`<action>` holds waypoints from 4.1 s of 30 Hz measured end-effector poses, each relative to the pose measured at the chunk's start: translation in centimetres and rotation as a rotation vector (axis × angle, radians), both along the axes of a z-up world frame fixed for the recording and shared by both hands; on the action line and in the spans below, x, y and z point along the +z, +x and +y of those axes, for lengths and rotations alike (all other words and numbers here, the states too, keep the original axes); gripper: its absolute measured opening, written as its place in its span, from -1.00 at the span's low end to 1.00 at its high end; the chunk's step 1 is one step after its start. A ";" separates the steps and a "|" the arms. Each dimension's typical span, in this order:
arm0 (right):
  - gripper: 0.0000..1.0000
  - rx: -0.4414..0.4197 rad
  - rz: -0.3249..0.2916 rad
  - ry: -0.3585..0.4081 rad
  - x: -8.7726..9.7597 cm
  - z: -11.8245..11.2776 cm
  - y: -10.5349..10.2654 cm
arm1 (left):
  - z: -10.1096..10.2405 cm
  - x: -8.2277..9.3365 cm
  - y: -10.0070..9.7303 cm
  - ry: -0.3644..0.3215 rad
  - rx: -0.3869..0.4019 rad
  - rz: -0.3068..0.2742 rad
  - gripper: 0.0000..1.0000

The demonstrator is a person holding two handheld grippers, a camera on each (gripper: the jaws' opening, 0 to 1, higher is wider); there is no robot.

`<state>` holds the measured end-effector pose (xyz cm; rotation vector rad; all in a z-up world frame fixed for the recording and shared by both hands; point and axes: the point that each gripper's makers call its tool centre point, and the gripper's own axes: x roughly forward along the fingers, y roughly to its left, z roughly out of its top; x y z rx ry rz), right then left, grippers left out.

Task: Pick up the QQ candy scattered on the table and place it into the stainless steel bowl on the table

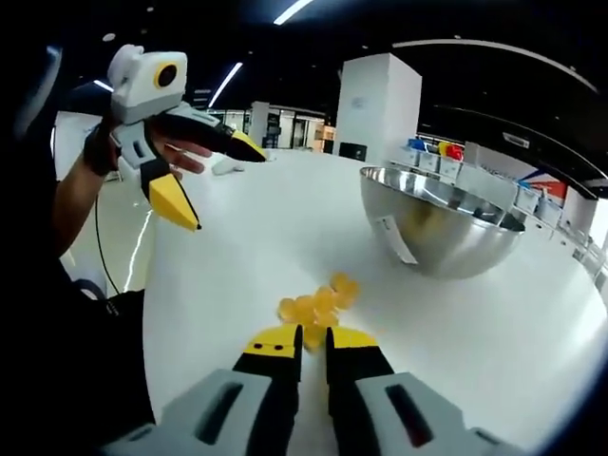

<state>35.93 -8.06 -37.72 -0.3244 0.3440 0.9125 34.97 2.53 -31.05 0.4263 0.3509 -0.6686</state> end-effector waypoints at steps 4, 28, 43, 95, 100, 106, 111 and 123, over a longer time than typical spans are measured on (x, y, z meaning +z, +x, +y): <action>-0.84 -0.004 -0.002 0.001 0.0 0.0 0.0 | 0.0 0.0 0.0 -0.001 0.000 0.000 0.44; -0.93 -0.042 0.020 0.136 3.1 -0.8 -0.3 | -0.1 0.3 0.3 0.001 0.000 -0.008 0.44; -0.95 -0.076 -0.047 0.158 6.3 -2.2 0.5 | -0.3 0.5 0.1 0.005 -0.007 -0.013 0.43; -0.90 -0.216 -0.140 0.177 9.5 -1.3 17.0 | 0.5 0.2 0.3 -0.014 0.006 -0.008 0.43; -0.87 -0.208 -0.141 0.207 9.8 -1.1 16.3 | 0.4 0.0 0.3 -0.013 0.004 -0.005 0.43; -0.63 -0.200 -0.142 0.217 9.8 -0.8 15.9 | 0.3 0.1 0.2 -0.012 0.003 -0.006 0.43; -0.65 -0.209 -0.149 0.210 9.8 -1.1 16.2 | 0.4 0.1 0.2 -0.011 0.008 -0.005 0.43; -0.65 -0.236 -0.187 0.250 11.5 -2.6 15.9 | 0.3 0.2 0.4 0.000 0.008 -0.009 0.43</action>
